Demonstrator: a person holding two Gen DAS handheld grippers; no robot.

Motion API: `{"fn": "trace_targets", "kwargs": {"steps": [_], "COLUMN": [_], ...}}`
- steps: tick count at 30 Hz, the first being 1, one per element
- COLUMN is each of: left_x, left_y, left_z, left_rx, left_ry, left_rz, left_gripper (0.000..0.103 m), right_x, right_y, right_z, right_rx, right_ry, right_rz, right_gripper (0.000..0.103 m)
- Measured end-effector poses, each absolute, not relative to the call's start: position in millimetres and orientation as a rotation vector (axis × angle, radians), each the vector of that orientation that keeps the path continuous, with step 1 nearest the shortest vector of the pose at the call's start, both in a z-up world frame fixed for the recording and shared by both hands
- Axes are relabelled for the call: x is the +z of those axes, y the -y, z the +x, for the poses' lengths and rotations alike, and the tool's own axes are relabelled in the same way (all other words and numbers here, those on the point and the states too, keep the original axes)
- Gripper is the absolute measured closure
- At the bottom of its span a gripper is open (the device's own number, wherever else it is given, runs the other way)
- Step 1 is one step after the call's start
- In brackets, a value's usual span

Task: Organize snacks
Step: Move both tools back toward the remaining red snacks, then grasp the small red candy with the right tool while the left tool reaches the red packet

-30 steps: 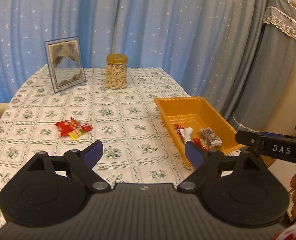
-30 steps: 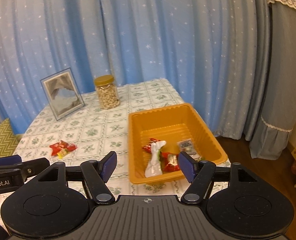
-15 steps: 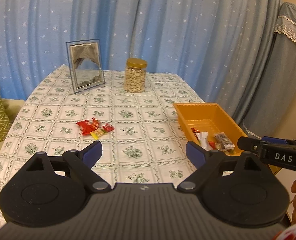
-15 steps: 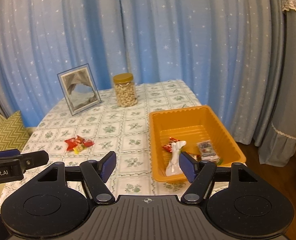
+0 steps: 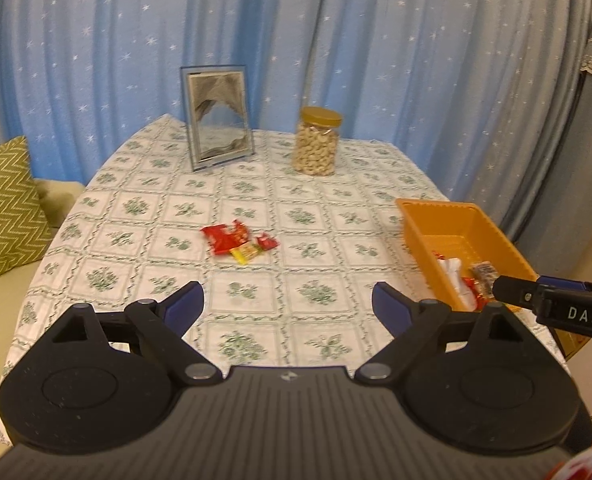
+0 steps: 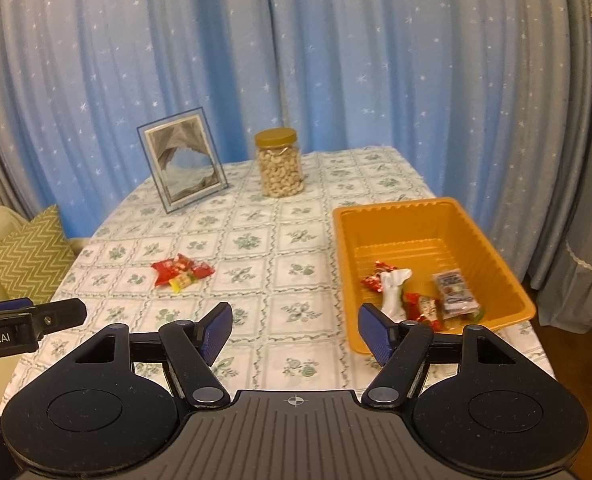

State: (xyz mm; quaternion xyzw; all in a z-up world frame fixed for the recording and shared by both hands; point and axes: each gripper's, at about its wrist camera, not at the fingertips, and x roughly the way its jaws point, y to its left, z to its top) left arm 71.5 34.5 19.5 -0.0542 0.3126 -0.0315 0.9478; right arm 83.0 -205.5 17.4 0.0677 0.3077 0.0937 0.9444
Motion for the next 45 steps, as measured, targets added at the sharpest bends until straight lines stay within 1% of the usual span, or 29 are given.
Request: {"fn": "trace_targets", "kwargs": {"steps": [14, 23, 30, 40, 42, 43, 45], "left_x": [-5.9, -29.1, -57.8, -85.6, -89.5, -91.9, -95.6], "left_y": [-77.5, -98.4, -110.2, -128.1, -132.1, -134.1, -136.9], "left_z": [107.7, 158.8, 203.4, 254.9, 263.7, 268.0, 274.4], "left_rx": [-0.016, -0.017, -0.042, -0.057, -0.055, -0.055, -0.056], "left_ry": [-0.661, -0.686, -0.691, -0.734, -0.742, -0.745, -0.754], "left_rz": [-0.046, 0.007, 0.085, 0.058, 0.054, 0.058, 0.057], "left_gripper": [0.013, 0.013, 0.013, 0.013, 0.013, 0.013, 0.013], "right_x": [-8.0, -32.8, -58.2, -85.7, -91.5, -94.6, -102.3], "right_y": [156.8, 126.9, 102.6, 73.0, 67.9, 65.4, 60.9], "right_z": [130.8, 185.5, 234.9, 304.0, 315.0, 319.6, 327.8], "right_rx": [0.297, 0.37, 0.45, 0.572, 0.584, 0.588, 0.599], "right_ry": [-0.64, -0.67, -0.698, -0.733, -0.739, -0.744, -0.753], "right_rz": [0.055, 0.022, -0.035, -0.033, -0.036, -0.038, -0.047], "right_gripper": [0.033, 0.033, 0.034, 0.034, 0.041, 0.047, 0.049]}}
